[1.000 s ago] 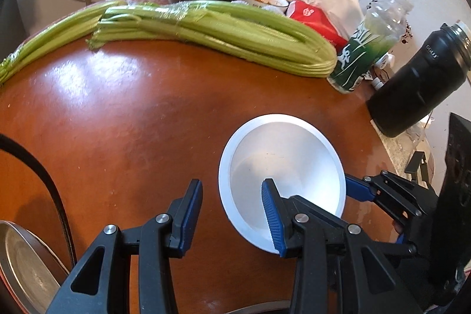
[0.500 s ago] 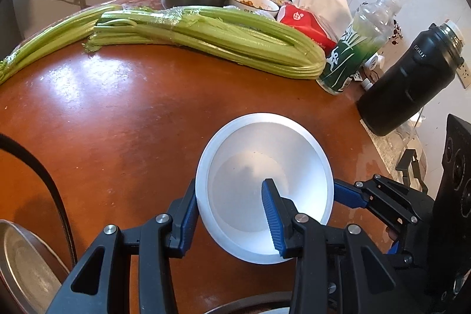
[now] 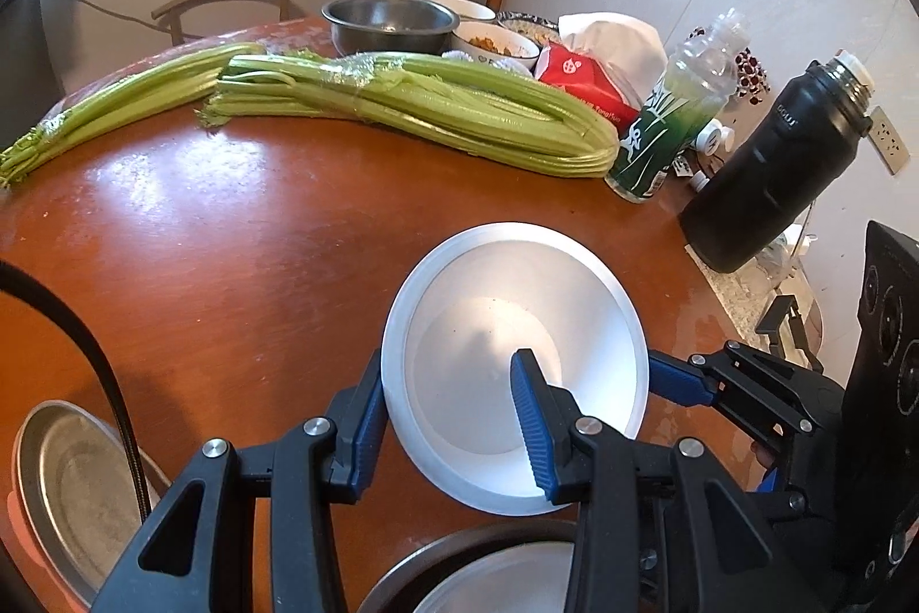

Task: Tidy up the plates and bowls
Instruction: 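Carry the red-sided bowl over the steel bowl and lower it in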

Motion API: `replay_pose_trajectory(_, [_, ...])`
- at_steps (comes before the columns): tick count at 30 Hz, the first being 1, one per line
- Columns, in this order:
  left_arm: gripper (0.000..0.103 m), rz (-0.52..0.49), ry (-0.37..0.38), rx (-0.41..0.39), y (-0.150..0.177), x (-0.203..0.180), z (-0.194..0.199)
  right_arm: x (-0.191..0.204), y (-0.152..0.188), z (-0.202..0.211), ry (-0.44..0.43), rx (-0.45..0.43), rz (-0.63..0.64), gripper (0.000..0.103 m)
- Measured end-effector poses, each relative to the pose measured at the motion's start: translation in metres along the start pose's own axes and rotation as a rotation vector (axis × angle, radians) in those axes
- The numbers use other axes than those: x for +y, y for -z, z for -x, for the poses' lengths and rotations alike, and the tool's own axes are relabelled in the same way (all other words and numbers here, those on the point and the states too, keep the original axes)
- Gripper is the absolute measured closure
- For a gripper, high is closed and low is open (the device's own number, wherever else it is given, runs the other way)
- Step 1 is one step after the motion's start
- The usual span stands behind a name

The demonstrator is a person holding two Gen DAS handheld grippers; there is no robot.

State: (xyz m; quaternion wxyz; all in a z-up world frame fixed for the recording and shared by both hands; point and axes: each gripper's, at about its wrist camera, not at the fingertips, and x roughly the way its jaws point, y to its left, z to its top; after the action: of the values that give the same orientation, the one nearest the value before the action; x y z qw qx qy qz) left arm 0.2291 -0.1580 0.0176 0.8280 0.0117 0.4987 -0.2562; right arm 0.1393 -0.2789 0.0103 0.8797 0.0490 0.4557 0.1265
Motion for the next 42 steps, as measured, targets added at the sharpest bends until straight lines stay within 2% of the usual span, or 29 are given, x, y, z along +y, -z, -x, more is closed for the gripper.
replay_pose_trajectory(42, [0.062, -0.049, -0.01, -0.13, 0.057, -0.014, 0.094, 0.063, 0.032, 0.081, 0.021, -0.106, 0.078, 0.056])
